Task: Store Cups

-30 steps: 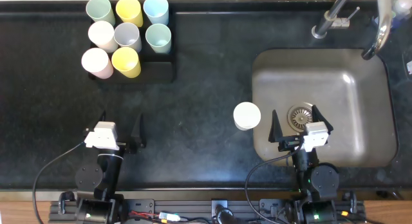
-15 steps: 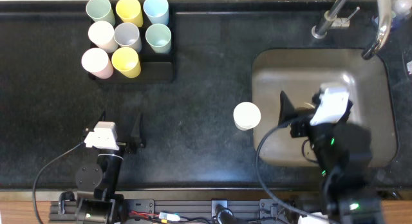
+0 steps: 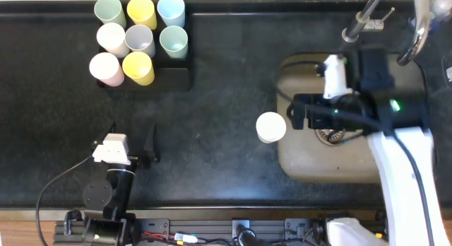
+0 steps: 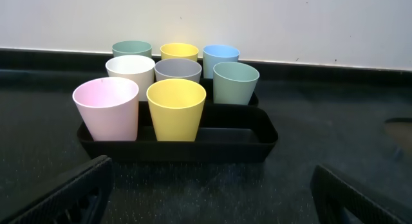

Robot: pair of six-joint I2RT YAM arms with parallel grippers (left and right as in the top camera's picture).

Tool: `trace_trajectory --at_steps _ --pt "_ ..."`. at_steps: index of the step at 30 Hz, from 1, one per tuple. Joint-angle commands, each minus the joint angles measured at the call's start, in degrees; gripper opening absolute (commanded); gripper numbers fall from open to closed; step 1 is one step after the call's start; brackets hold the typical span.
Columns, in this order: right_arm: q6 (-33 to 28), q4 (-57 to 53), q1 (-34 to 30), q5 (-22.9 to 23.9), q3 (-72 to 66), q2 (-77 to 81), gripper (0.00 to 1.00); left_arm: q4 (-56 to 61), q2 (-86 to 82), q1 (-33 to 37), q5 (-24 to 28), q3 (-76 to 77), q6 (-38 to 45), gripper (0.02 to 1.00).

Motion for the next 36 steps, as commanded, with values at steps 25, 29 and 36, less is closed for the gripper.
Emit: trace_trajectory --at_steps 25,29,36 --pt "0.9 2.6 7.9 5.3 1.2 27.4 0.757 -0.3 -0.7 -0.5 -0.1 -0.1 1.2 1.0" --pt "0.6 3.2 8.0 5.3 1.1 27.4 0.446 -0.3 -0.7 -0.5 -0.1 -0.1 1.2 1.0" --pt "0.6 4.9 9.6 5.3 -0.8 27.4 0.314 -0.3 -0.7 -0.5 -0.1 -0.1 1.2 0.998"
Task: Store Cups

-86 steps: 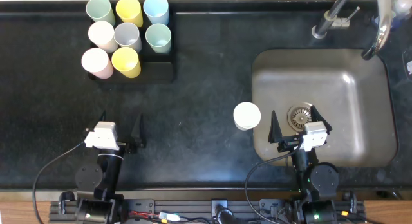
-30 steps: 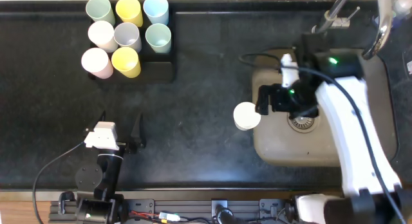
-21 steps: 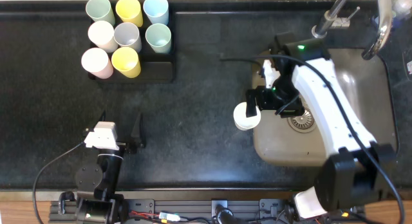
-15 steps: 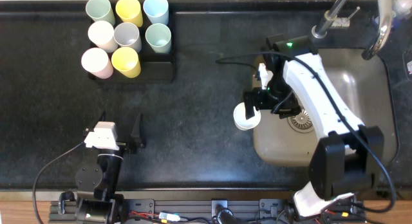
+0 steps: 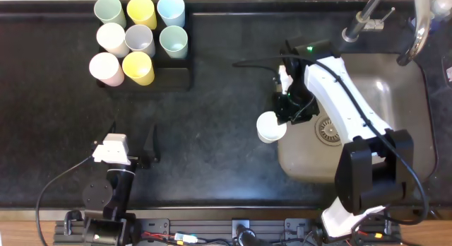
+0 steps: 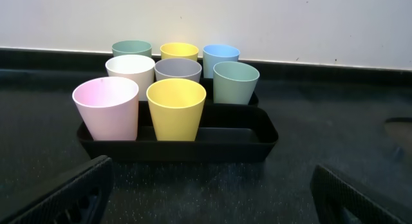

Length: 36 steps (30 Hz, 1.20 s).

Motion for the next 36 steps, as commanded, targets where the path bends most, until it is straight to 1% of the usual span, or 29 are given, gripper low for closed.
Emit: trace_trajectory --at_steps 1,2,4,8,10,17,24,26,30,36 --pt "-0.3 0.9 1.5 -0.2 -0.8 0.2 0.292 -0.3 -0.7 -0.5 -0.1 -0.1 1.2 0.998" --pt "-0.3 1.0 1.5 -0.2 -0.8 0.2 0.257 -0.3 -0.7 -0.5 -0.1 -0.1 1.2 1.0" --pt "-0.3 1.5 1.5 -0.3 -0.8 0.2 0.218 -0.3 -0.7 -0.5 -0.1 -0.1 1.2 1.0" --pt "-0.3 1.9 1.5 -0.5 -0.8 0.2 0.088 -0.3 -0.7 -0.5 -0.1 -0.1 1.2 1.0" --pt "-0.3 2.0 1.5 -0.5 -0.8 0.2 0.047 -0.3 -0.7 -0.5 -0.1 -0.1 1.2 1.0" --pt "-0.5 3.5 2.6 -0.9 -0.8 -0.9 0.042 -0.3 -0.7 -0.5 -0.1 -0.1 1.2 1.0" --pt "-0.1 4.4 5.9 -1.2 2.9 -9.0 0.042 -0.3 -0.7 -0.5 -0.1 -0.1 1.2 1.0" --pt "0.1 4.5 6.6 -2.0 6.3 -10.8 0.045 -0.3 -0.7 -0.5 -0.1 -0.1 1.2 1.0" --pt "2.7 5.7 8.7 -1.9 18.1 -10.6 0.042 -0.3 -0.7 -0.5 -0.1 -0.1 1.2 1.0" --pt "3.2 6.4 14.2 -1.7 36.3 -3.6 0.042 -0.3 -0.7 -0.5 -0.1 -0.1 1.2 1.0"
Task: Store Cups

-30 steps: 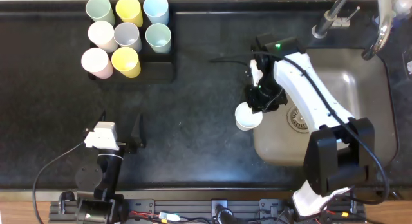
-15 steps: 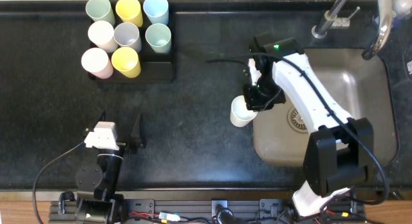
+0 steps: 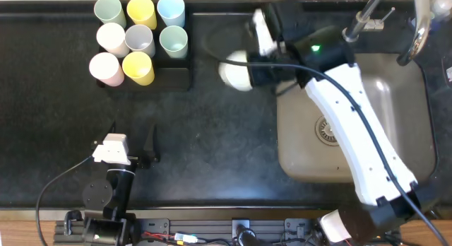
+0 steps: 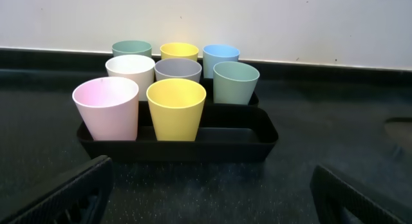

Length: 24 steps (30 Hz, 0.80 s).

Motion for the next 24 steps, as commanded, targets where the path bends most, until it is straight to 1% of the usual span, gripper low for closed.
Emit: trace_trajectory --at_steps 1,4,7,11,16,19,24 --pt "1.2 -1.0 5.5 -0.7 14.3 6.0 0.045 -0.3 -0.7 -0.5 -0.1 -0.1 1.2 1.0" --pt "1.9 -2.6 8.6 -0.7 21.9 10.9 0.045 -0.3 -0.7 -0.5 -0.1 -0.1 1.2 1.0" --pt "3.0 -2.9 10.8 -0.8 25.9 15.3 0.045 -0.3 -0.7 -0.5 -0.1 -0.1 1.2 1.0" --pt "5.2 -1.7 11.5 -0.6 26.7 19.8 0.045 -0.3 -0.7 -0.5 -0.1 -0.1 1.2 1.0" --pt "5.5 -1.7 12.6 2.5 26.7 24.6 0.042 -0.3 -0.7 -0.5 -0.1 -0.1 1.2 0.998" --pt "5.6 -1.7 13.8 3.0 26.7 26.6 0.042 -0.3 -0.7 -0.5 -0.1 -0.1 1.2 1.0" --pt "7.4 -0.9 14.8 5.7 26.7 27.9 0.045 -0.3 -0.7 -0.5 -0.1 -0.1 1.2 0.998"
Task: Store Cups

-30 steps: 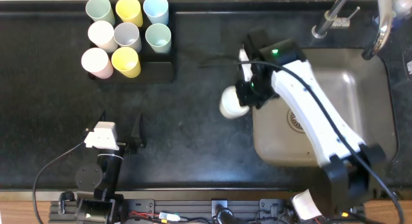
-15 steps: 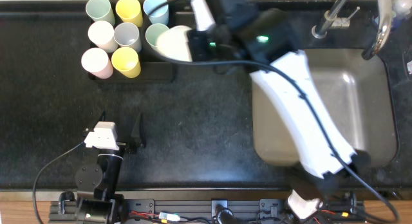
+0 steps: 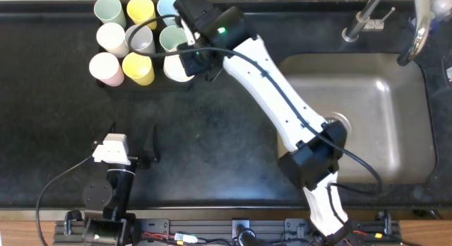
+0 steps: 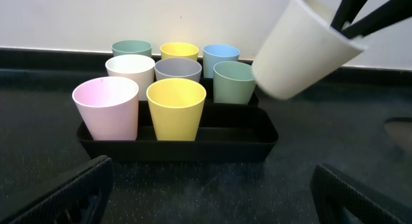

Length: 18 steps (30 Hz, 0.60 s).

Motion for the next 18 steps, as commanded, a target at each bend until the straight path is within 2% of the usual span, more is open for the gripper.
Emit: trace_trajectory --at_steps 1,4,18 --pt "1.9 1.4 1.7 3.5 1.6 0.4 0.042 -0.3 -0.7 -0.5 -0.1 -0.1 1.2 1.0" --pt "2.4 2.7 2.2 5.5 1.6 1.1 0.045 -0.3 -0.7 -0.5 -0.1 -0.1 1.2 1.0" --pt "3.8 5.0 2.2 6.8 1.6 7.3 0.045 -0.3 -0.7 -0.5 -0.1 -0.1 1.2 1.0"
